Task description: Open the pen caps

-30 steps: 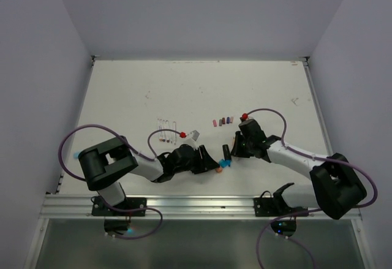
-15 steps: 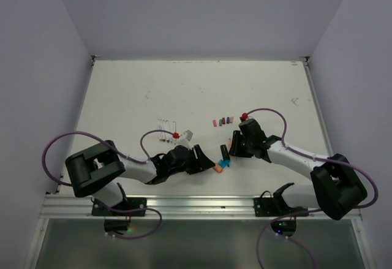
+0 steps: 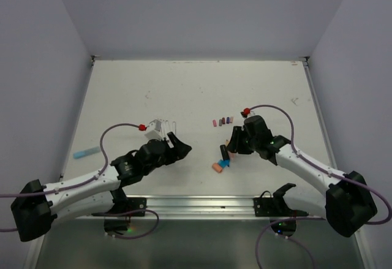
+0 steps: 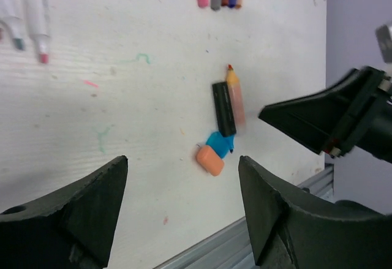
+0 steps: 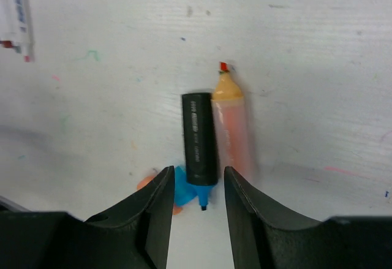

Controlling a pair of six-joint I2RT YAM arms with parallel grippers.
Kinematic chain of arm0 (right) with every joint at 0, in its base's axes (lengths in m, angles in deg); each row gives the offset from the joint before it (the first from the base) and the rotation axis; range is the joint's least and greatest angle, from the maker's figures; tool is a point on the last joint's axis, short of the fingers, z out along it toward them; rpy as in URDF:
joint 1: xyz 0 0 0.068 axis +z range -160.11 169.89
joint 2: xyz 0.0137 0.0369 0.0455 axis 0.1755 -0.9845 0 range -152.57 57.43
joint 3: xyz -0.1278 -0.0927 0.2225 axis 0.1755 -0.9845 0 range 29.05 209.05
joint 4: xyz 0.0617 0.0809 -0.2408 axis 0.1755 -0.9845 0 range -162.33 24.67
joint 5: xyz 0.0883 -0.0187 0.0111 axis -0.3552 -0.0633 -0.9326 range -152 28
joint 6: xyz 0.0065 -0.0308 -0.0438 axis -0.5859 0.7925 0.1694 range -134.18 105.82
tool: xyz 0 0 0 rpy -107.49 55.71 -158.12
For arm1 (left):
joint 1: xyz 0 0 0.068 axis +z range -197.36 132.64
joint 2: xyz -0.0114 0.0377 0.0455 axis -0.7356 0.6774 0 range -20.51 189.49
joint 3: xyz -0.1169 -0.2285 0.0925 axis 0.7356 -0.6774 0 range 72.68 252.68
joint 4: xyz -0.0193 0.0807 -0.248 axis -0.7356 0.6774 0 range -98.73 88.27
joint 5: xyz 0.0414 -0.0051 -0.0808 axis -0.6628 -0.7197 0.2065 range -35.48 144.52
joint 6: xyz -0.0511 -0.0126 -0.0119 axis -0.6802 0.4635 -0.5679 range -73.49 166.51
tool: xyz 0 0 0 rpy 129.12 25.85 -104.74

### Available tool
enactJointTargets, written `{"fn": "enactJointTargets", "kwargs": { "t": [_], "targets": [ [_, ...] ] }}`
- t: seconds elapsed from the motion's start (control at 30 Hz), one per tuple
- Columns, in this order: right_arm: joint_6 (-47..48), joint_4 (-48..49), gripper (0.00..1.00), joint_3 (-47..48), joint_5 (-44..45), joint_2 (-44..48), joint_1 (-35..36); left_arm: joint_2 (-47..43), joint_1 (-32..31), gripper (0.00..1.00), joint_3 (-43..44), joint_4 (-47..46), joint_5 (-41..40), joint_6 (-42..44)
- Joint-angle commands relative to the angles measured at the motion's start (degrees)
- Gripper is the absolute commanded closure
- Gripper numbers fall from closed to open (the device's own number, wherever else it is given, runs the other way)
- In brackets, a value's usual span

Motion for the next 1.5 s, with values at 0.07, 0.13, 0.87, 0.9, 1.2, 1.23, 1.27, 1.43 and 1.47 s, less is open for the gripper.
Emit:
{"fn": "enactJointTargets", "kwargs": {
  "t": [0.07, 0.13, 0.87, 0.9, 1.2, 1.23, 1.27, 1.43, 1.47],
  "targets": [
    [0.95, -2.31, 0.58, 6.24, -7.61, 5.87, -0.15, -8.37, 8.27, 0.24, 1.7, 18.64, -5.2, 1.41],
    [0.78, -4.68, 0.58, 7.91, -8.48, 7.28, -0.06, -9.09, 11.6, 0.23, 3.27, 21.55, -5.64, 2.2],
    [6.57, -18.4, 0.58, 12.14, -9.37, 10.28, -0.07, 19.91, 60.83, 0.0, 28.86, 49.95, -14.16, 0.9],
    [6.84, -18.32, 0.58, 12.22, -9.54, 9.84, -0.15, 19.75, 61.71, 0.0, 28.51, 49.87, -14.42, -0.07],
    [9.12, -19.11, 0.58, 13.72, -8.75, 6.32, -0.06, 19.92, 67.16, 0.0, 24.73, 52.07, -21.46, -10.1],
    [9.21, -19.28, 0.58, 13.81, -8.75, 6.15, -0.15, 20.53, 67.52, 0.0, 24.72, 52.41, -22.07, -11.06],
    [9.3, -19.28, 0.58, 13.98, -8.84, 5.71, -0.07, 20.97, 68.74, 0.0, 24.81, 52.68, -22.07, -11.24],
    [9.48, -18.58, 0.59, 14.6, -9.02, 4.74, -0.15, 27.55, 72.35, 0.0, 27.01, 52.07, -19.97, -10.71],
    [9.56, -18.49, 0.58, 14.6, -9.1, 4.56, -0.07, 28.44, 73.05, 0.0, 27.44, 51.98, -19.88, -10.63]
  ]
}}
